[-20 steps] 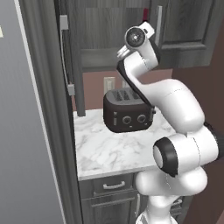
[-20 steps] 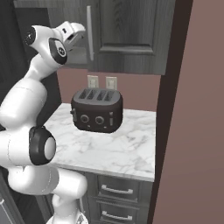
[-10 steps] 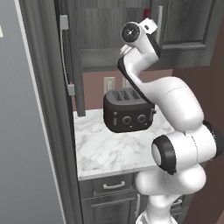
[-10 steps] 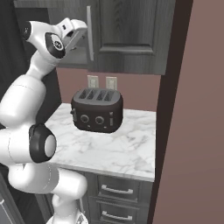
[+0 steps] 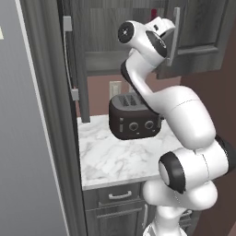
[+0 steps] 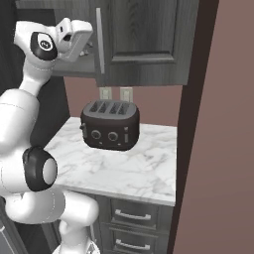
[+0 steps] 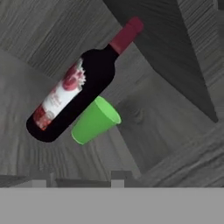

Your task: Open the cabinet directly in front. Then move the wine and the cup to the dining counter with the jar on it.

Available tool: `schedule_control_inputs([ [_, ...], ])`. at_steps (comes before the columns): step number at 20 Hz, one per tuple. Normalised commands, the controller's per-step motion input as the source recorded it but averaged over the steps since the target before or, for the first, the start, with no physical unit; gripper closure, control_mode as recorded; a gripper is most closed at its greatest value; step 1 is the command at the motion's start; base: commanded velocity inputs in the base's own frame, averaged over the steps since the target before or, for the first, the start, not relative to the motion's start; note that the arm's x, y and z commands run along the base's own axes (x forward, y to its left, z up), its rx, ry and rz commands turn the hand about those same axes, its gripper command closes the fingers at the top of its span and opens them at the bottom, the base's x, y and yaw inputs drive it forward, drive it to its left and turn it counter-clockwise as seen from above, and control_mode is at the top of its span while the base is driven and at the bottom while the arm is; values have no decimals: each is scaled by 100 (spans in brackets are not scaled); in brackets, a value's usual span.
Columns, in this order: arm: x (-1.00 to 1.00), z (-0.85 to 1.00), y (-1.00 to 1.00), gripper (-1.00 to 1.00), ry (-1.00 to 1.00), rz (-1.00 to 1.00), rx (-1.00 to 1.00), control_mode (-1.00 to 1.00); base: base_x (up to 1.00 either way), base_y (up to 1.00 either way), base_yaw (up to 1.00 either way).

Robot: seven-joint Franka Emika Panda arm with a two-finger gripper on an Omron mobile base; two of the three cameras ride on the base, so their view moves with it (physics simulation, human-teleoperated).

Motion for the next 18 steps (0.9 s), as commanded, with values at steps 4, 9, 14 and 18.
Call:
schedule_control_inputs([
  [4,-56,0,-100,-100,-3,-27,0,-100,0,0,0],
  [9,-49,0,-100,-100,-3,-26,0,-100,0,0,0],
  [14,-52,0,-100,-100,-4,-23,0,-100,0,0,0],
  [18,-57,0,-100,-100,-5,-21,0,-100,0,0,0],
])
